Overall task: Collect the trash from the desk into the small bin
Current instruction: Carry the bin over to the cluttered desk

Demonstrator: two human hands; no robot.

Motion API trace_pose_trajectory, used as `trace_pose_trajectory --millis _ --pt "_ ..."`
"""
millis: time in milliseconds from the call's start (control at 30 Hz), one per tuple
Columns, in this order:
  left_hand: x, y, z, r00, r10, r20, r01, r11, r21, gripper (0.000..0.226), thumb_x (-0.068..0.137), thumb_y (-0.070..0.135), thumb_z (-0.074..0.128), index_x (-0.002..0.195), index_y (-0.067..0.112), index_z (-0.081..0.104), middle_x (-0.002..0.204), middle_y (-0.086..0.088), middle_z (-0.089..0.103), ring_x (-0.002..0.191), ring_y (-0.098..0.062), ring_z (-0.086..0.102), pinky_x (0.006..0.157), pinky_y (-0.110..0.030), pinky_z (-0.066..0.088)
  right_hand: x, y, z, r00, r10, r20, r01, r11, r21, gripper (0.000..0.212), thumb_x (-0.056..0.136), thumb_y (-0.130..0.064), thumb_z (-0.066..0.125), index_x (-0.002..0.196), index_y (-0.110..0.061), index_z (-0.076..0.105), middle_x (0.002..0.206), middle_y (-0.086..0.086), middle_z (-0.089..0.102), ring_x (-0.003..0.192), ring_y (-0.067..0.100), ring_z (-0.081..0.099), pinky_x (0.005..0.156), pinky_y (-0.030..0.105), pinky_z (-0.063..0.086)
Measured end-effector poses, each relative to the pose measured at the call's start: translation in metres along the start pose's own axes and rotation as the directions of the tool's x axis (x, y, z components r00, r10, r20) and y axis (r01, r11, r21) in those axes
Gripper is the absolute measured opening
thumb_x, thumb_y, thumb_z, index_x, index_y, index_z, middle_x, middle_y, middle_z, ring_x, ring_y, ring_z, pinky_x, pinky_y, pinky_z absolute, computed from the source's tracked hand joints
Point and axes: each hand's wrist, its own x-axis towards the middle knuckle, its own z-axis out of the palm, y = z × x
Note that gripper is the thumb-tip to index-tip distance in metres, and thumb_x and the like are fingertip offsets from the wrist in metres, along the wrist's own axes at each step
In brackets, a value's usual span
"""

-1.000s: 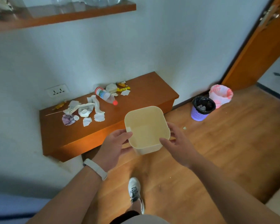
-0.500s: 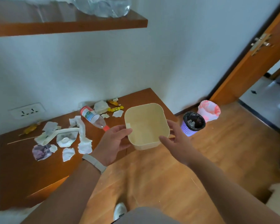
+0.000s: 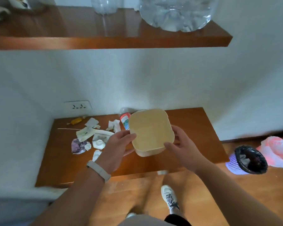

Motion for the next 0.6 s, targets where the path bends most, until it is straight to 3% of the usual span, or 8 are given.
trace_pose_trajectory --millis 100,167,233,333,433,500,600 --pt "0.012 0.007 0.002 0.994 0.022 -0.111 -0.024 1.0 -0.018 0.021 0.098 0.018 0.067 0.118 0.012 0.073 0.106 -0.003 0.083 0.102 -0.02 0.078 0.078 -0.03 0.065 0.043 0.007 -0.007 0.995 -0.021 0.094 0.021 1.0 0.001 0.055 0.086 -0.038 0.064 0.135 -0.046 0.039 0.12 -0.025 0.056 0.104 -0.008 0.057 0.083 0.025 0.053" --pt "0.015 0.011 0.009 0.984 0.011 -0.177 -0.018 0.999 -0.039 0.019 0.099 0.015 0.066 0.117 0.012 0.073 0.103 -0.004 0.084 0.095 -0.017 0.08 0.072 -0.025 0.063 0.068 0.009 -0.013 0.983 -0.033 0.18 0.035 0.999 -0.005 0.055 0.087 -0.038 0.064 0.134 -0.048 0.037 0.12 -0.024 0.056 0.1 -0.012 0.057 0.075 0.019 0.053" --pt "0.016 0.015 0.02 0.965 -0.01 -0.262 -0.007 0.998 -0.066 0.018 0.1 0.015 0.064 0.115 0.011 0.073 0.103 -0.008 0.084 0.092 -0.016 0.08 0.07 -0.023 0.063 0.087 0.008 -0.022 0.961 -0.063 0.27 0.072 0.997 -0.023 0.051 0.085 -0.042 0.063 0.125 -0.06 0.036 0.118 -0.024 0.057 0.101 -0.009 0.059 0.071 0.018 0.053" --pt "0.02 0.022 0.041 0.927 -0.024 -0.374 -0.012 0.996 -0.094 0.011 0.101 0.015 0.064 0.106 0.013 0.074 0.095 -0.006 0.084 0.085 -0.015 0.08 0.065 -0.023 0.063 0.113 0.006 -0.042 0.929 -0.093 0.359 0.114 0.993 -0.036 0.048 0.08 -0.05 0.059 0.108 -0.078 0.032 0.113 -0.029 0.057 0.103 -0.002 0.06 0.081 0.027 0.054" --pt "0.023 0.023 0.062 0.88 -0.032 -0.475 -0.029 0.992 -0.12 0.013 0.102 0.018 0.064 0.109 0.014 0.073 0.102 -0.008 0.084 0.1 -0.024 0.078 0.084 -0.038 0.064 0.137 0.008 -0.057 0.886 -0.138 0.442 0.162 0.987 -0.015 0.052 0.081 -0.046 0.058 0.103 -0.083 0.029 0.107 -0.04 0.053 0.101 -0.008 0.058 0.08 0.026 0.053" --pt "0.023 0.021 0.074 0.848 -0.047 -0.528 -0.036 0.989 -0.146 0.017 0.102 0.02 0.063 0.115 0.013 0.073 0.106 -0.01 0.083 0.107 -0.028 0.076 0.096 -0.046 0.061 0.148 0.009 -0.062 0.857 -0.15 0.493 0.189 0.982 -0.029 0.052 0.081 -0.047 0.058 0.103 -0.083 0.028 0.109 -0.037 0.053 0.099 -0.009 0.058 0.077 0.025 0.053" --pt "0.019 0.013 0.083 0.8 -0.06 -0.597 -0.065 0.981 -0.185 0.015 0.102 0.02 0.064 0.112 0.015 0.074 0.1 -0.004 0.084 0.106 -0.026 0.077 0.09 -0.043 0.063 0.161 0.011 -0.066 0.803 -0.17 0.571 0.205 0.979 0.004 0.049 0.08 -0.05 0.06 0.114 -0.074 0.033 0.121 -0.023 0.054 0.108 0.002 0.059 0.088 0.037 0.055"
